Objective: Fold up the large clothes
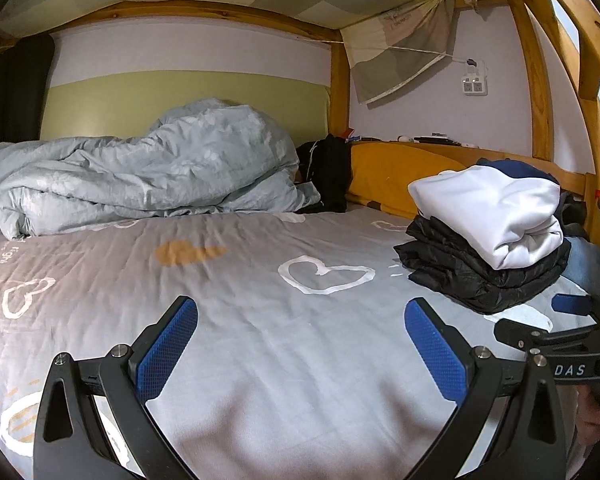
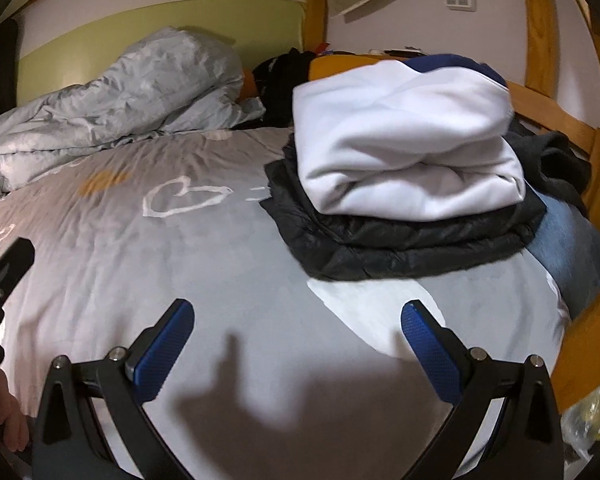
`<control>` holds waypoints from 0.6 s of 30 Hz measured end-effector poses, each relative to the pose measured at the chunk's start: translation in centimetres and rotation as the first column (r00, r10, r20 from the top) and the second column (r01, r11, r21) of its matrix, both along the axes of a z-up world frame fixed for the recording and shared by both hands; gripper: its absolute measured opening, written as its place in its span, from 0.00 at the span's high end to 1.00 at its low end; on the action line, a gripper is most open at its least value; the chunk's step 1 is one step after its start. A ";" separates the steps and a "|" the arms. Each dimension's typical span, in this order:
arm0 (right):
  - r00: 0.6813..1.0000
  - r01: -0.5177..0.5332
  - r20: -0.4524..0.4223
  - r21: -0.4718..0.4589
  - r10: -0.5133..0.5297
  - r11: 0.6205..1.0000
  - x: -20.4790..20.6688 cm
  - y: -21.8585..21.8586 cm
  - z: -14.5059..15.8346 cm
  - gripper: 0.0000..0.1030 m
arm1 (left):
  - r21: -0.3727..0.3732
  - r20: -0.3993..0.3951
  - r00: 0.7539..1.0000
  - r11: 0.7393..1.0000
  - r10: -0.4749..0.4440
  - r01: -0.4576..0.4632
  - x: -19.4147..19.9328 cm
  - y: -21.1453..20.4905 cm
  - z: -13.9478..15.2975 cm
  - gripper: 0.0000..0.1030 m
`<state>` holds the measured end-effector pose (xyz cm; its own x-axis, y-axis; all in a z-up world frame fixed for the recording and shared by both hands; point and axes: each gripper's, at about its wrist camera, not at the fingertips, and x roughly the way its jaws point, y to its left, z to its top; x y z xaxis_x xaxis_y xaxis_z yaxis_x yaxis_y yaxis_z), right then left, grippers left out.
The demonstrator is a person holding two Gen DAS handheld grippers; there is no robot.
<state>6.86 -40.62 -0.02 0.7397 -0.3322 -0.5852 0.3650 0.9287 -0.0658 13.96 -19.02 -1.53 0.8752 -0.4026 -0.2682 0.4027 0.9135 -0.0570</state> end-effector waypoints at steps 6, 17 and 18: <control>1.000 -0.002 0.003 0.004 0.002 1.000 -0.2 0.0 0.2 0.00 | 0.021 0.008 1.000 1.000 -0.005 0.005 -0.2 -0.2 0.0 0.00; 1.000 -0.005 -0.002 0.018 0.005 1.000 0.0 -0.2 0.1 0.00 | 0.014 -0.034 0.999 1.000 0.017 -0.017 0.5 0.1 -0.1 0.00; 1.000 -0.005 0.000 0.021 0.005 1.000 0.0 -0.2 0.2 0.00 | 0.016 -0.036 0.999 1.000 0.016 -0.016 0.6 0.1 -0.1 0.00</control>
